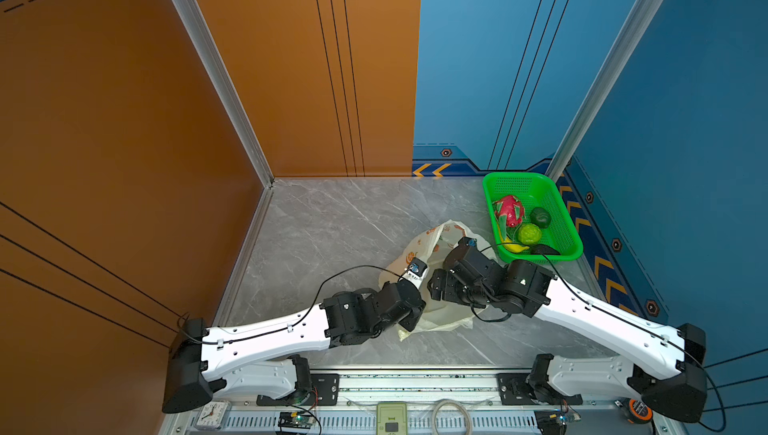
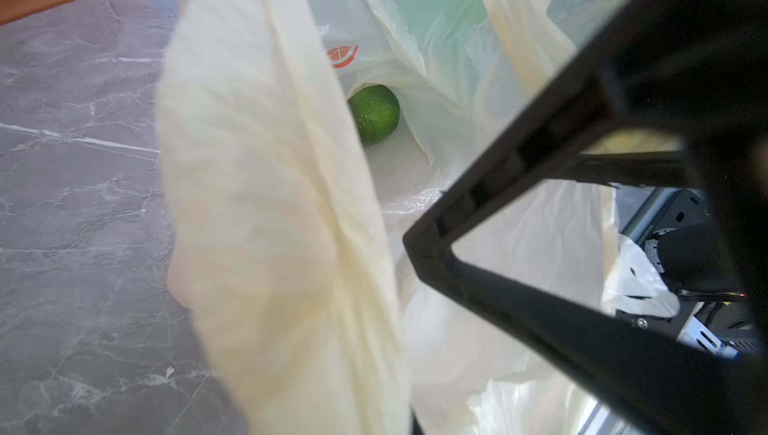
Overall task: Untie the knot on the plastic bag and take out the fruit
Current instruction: 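Move the right gripper back over the bag opening, then lower the right gripper into the bag and grasp the green avocado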
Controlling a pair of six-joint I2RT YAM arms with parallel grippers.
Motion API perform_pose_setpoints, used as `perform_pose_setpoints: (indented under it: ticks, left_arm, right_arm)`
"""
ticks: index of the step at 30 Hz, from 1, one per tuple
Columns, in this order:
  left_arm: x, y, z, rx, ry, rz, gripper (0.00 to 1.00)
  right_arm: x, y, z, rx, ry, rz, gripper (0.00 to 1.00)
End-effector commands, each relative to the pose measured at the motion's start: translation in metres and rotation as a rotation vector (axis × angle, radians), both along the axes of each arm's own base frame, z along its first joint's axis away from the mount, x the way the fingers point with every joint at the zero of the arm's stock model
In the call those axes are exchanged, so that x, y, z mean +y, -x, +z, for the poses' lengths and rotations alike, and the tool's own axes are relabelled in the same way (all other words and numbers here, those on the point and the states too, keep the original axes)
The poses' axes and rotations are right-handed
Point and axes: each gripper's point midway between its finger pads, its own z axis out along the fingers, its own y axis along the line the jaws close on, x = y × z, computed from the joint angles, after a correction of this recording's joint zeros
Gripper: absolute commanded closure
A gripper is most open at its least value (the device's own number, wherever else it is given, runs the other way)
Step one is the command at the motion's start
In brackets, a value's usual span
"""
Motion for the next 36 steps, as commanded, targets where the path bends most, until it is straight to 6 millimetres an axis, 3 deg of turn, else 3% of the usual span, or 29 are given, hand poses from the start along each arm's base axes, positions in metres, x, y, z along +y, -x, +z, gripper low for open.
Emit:
perform_pose_setpoints:
  ticks: [1,9,16,24,29,36]
  left_arm:
    - [-0.002,-0.002,0.015,-0.021,0.03,0.003,1.0]
    - [-0.001,-0.002,0.017,-0.025,0.032,0.003,1.0]
    - [0.0,-0.002,0.017,-0.025,0.035,0.005,1.0]
    - [0.002,0.001,0.012,-0.012,0.028,-0.004,1.0]
    - [0.002,0.008,0.002,0.017,0.025,-0.022,1.0]
    - [-0.006,0.023,-0.012,0.032,-0.011,-0.06,1.0]
  right_arm:
    - [0.008,-0.003,-0.017,-0.003,0.045,0.034,0.11]
    - [0.018,-0.01,-0.061,0.072,0.118,0.069,0.1]
    - [0.026,-0.031,-0.095,0.112,0.097,0.03,0.09]
    - [0.033,-0.072,-0.106,0.081,0.015,-0.06,0.08]
    - [0.009,-0.101,-0.099,0.012,0.098,-0.166,0.07]
    - [-0.025,-0.116,-0.1,-0.052,0.185,-0.289,0.07]
